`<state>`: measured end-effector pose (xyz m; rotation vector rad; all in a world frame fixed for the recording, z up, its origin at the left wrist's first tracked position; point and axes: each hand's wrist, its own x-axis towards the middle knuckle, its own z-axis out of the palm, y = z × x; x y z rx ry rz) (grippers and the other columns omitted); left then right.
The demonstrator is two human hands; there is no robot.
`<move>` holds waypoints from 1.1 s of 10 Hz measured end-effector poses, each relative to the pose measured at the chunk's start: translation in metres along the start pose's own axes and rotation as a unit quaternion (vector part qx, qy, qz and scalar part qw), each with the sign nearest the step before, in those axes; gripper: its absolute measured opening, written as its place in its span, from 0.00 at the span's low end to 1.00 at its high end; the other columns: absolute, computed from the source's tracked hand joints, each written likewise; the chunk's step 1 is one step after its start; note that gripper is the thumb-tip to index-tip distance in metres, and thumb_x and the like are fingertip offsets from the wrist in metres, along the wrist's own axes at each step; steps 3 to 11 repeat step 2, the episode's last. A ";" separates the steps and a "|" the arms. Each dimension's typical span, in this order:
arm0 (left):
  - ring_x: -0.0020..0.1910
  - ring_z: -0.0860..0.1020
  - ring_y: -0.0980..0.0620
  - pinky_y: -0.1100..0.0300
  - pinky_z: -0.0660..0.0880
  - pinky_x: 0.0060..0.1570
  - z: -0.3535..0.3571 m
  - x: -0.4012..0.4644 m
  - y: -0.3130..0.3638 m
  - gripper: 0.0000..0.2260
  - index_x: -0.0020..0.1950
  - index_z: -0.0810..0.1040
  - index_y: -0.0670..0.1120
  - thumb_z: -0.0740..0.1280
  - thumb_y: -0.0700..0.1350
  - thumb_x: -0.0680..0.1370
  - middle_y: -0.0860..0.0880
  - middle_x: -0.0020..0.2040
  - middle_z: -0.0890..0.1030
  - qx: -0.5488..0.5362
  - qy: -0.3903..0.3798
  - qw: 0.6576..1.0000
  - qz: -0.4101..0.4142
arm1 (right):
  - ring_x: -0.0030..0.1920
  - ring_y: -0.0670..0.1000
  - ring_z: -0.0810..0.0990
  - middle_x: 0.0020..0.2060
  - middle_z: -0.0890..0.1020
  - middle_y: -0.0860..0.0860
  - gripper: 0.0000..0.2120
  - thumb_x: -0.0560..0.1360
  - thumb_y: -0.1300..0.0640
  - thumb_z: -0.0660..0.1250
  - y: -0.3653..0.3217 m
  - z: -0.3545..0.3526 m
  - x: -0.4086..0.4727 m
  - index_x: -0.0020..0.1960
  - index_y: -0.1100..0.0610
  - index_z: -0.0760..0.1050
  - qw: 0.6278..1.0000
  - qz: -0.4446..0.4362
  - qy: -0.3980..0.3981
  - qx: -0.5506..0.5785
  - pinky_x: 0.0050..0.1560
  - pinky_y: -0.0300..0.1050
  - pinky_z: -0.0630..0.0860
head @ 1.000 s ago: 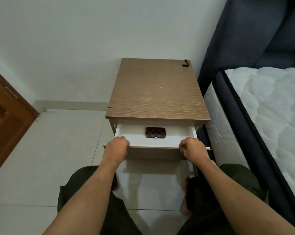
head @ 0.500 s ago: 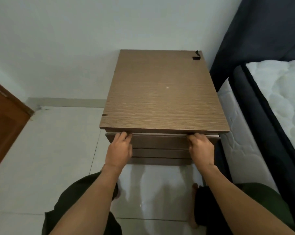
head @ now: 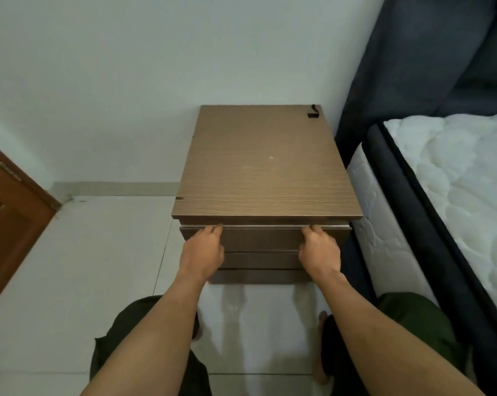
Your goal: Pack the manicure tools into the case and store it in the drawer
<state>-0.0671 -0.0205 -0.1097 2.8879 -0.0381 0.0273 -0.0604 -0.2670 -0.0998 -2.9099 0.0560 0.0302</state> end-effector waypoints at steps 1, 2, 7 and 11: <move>0.56 0.78 0.47 0.53 0.77 0.51 -0.021 -0.018 0.022 0.23 0.74 0.64 0.46 0.62 0.46 0.79 0.47 0.62 0.77 -0.025 0.036 0.999 -0.007 | 0.59 0.59 0.77 0.61 0.76 0.55 0.20 0.74 0.61 0.64 -0.007 -0.014 -0.023 0.65 0.56 0.73 0.999 0.030 -0.015 0.028 0.58 0.53 0.75; 0.57 0.78 0.47 0.51 0.77 0.53 -0.044 -0.030 0.052 0.21 0.72 0.64 0.46 0.61 0.48 0.79 0.47 0.64 0.76 -0.071 0.091 0.993 0.020 | 0.61 0.57 0.76 0.62 0.76 0.55 0.20 0.75 0.61 0.64 -0.020 -0.033 -0.042 0.66 0.55 0.73 0.994 0.051 0.019 0.099 0.58 0.52 0.75; 0.57 0.78 0.47 0.51 0.77 0.53 -0.044 -0.030 0.052 0.21 0.72 0.64 0.46 0.61 0.48 0.79 0.47 0.64 0.76 -0.071 0.091 0.993 0.020 | 0.61 0.57 0.76 0.62 0.76 0.55 0.20 0.75 0.61 0.64 -0.020 -0.033 -0.042 0.66 0.55 0.73 0.994 0.051 0.019 0.099 0.58 0.52 0.75; 0.57 0.78 0.47 0.51 0.77 0.53 -0.044 -0.030 0.052 0.21 0.72 0.64 0.46 0.61 0.48 0.79 0.47 0.64 0.76 -0.071 0.091 0.993 0.020 | 0.61 0.57 0.76 0.62 0.76 0.55 0.20 0.75 0.61 0.64 -0.020 -0.033 -0.042 0.66 0.55 0.73 0.994 0.051 0.019 0.099 0.58 0.52 0.75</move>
